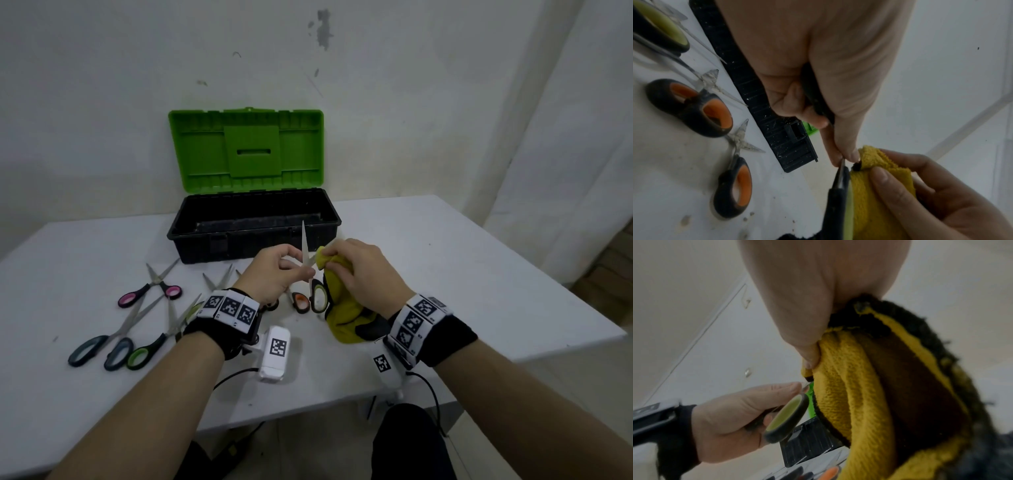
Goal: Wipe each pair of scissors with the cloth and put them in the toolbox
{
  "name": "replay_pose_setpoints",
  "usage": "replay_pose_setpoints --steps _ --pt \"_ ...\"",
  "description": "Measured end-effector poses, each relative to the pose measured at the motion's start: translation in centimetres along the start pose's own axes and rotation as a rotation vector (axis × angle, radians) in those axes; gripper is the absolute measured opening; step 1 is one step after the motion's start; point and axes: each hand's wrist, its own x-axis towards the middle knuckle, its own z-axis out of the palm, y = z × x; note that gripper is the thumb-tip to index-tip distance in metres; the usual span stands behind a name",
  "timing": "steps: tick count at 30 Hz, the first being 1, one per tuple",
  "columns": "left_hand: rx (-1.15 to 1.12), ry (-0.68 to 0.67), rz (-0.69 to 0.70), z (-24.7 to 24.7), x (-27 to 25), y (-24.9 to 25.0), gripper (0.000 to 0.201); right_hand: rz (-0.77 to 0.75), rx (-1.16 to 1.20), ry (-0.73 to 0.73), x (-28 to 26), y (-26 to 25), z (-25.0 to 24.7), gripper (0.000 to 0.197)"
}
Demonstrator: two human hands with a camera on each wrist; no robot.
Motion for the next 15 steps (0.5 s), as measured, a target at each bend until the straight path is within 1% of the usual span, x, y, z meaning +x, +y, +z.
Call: replay_pose_setpoints --steps 3,8,10,13,14,15 --pt "-0.012 0.022 0.003 0.1 0.0 0.0 0.023 -0.041 -0.056 -0.005 0.2 -0.2 0.6 0.017" --pt "-0.028 0.008 0.043 0.7 -0.1 0.1 0.024 -0.077 -0.196 -0.057 0.2 -0.6 1.3 0.021" --pt "-0.023 0.012 0.039 0.7 -0.1 -0.1 0.025 -0.029 -0.193 -0.041 0.4 -0.4 1.0 0.019" --pt "-0.04 0.024 0.029 0.6 0.1 -0.5 0.025 0.127 -0.173 0.065 1.0 0.6 -0.4 0.017" --pt "-0.047 0.025 0.028 0.6 0.0 -0.5 0.024 0.146 -0.166 0.099 1.2 0.8 -0.9 0.017" --pt "-0.054 0.025 0.025 0.6 0.0 -0.5 0.024 0.134 -0.151 0.118 1.1 0.9 -1.2 0.017"
